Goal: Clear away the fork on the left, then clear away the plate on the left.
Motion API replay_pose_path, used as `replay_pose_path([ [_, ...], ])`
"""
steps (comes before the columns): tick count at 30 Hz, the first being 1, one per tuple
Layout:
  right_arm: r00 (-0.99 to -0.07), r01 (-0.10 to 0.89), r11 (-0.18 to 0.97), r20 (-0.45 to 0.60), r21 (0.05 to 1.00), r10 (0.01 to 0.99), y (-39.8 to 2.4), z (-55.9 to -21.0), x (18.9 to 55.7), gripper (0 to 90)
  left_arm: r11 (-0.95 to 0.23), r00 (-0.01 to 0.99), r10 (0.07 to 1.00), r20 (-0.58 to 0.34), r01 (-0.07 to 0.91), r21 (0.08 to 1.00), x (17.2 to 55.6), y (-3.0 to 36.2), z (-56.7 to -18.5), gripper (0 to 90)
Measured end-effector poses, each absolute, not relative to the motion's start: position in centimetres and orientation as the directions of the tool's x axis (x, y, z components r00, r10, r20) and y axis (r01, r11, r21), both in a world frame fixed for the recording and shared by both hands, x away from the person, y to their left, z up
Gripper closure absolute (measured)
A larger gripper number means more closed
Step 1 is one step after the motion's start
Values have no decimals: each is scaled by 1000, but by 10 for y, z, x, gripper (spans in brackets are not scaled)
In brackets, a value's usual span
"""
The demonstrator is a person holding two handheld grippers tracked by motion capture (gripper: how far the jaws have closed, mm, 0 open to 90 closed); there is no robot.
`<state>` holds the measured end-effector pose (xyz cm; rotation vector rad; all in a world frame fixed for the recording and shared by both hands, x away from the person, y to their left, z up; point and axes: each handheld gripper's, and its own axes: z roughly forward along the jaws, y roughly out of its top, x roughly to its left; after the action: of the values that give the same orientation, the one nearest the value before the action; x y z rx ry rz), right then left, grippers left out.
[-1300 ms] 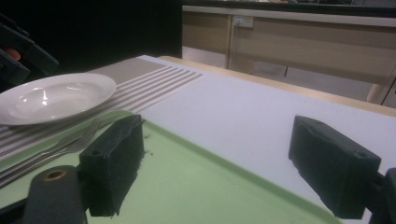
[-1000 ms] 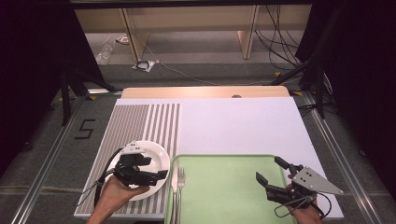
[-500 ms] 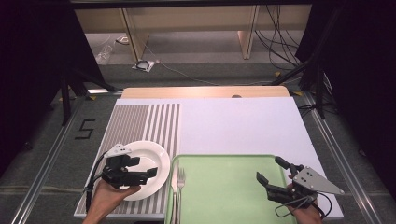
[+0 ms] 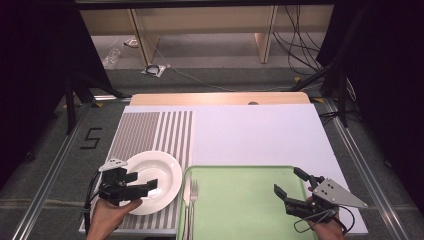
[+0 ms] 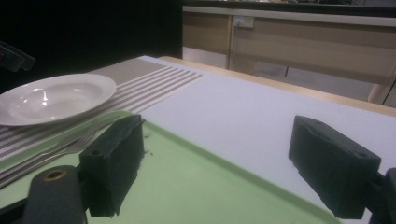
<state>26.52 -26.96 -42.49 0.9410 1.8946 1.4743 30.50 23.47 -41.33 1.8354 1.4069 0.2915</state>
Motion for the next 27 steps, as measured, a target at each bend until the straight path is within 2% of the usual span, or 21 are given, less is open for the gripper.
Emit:
replay_pose_path([
  [9, -600, 188, 155, -11, 970, 800, -269, -425, 265, 188, -12, 270, 922, -276, 736, 677, 302, 252, -422, 158],
  [17, -598, 191, 153, -9, 969, 801, -269, -425, 265, 189, 72, 200, 922, -330, 750, 658, 301, 267, -427, 157],
  [27, -599, 194, 151, -5, 969, 800, -269, -425, 266, 189, 134, 126, 930, -346, 759, 637, 296, 279, -431, 157],
])
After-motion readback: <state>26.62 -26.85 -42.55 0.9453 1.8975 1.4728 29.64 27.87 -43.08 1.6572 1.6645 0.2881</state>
